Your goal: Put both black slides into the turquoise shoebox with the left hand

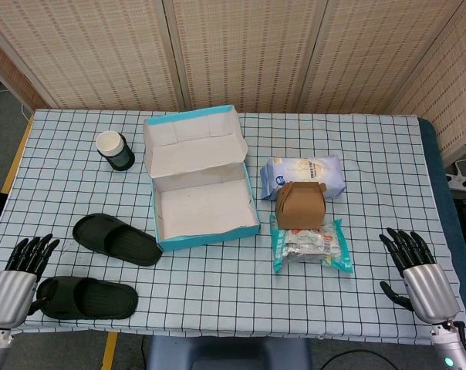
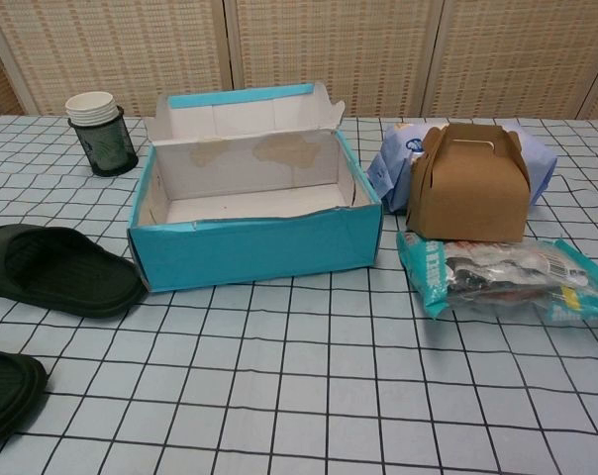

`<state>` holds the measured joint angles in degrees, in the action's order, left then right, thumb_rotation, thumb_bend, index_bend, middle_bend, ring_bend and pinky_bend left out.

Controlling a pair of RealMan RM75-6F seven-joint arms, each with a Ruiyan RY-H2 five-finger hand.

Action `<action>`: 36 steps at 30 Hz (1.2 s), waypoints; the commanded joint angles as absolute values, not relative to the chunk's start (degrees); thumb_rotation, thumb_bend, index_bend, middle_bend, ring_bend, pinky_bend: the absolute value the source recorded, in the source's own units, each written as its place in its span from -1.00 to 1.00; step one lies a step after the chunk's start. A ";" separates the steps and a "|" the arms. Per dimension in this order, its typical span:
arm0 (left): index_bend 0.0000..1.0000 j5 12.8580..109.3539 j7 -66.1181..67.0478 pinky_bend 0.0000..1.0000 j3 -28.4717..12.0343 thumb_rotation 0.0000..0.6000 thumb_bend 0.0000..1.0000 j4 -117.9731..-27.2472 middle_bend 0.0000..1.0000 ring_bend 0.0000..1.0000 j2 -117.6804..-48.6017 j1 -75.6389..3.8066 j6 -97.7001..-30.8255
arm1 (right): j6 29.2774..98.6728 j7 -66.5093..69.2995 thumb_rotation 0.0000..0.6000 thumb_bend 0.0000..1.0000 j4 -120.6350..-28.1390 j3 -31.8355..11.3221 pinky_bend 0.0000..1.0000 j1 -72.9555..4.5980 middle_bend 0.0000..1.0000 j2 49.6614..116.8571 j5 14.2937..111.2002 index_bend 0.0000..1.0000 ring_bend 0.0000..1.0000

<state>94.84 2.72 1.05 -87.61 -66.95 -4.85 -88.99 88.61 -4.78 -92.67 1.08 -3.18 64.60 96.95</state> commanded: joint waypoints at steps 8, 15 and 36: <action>-1.00 98.90 -5.92 -0.88 6.53 1.00 -0.19 -90.98 -1.00 -1.00 -62.14 -6.80 -82.96 | 89.87 -3.25 1.00 -0.68 -92.99 1.72 -1.00 -2.67 -1.00 63.81 98.38 -1.00 -1.00; -1.00 95.49 0.28 -0.90 8.72 1.00 -0.29 -93.59 -1.00 -1.00 -60.23 -6.74 -76.80 | 88.44 -2.58 1.00 -0.68 -93.11 2.48 -1.00 -3.30 -1.00 63.38 99.30 -1.00 -1.00; -1.00 83.94 14.29 -0.93 6.76 1.00 -0.34 -91.31 -1.00 -1.00 -65.92 -9.65 -64.82 | 88.72 0.75 1.00 -0.68 -93.66 3.65 -1.00 -3.31 -1.00 61.79 100.97 -1.00 -1.00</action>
<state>84.46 13.83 6.73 -91.33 -65.83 -9.43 -65.34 88.73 0.76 -93.65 3.65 -3.30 61.78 100.98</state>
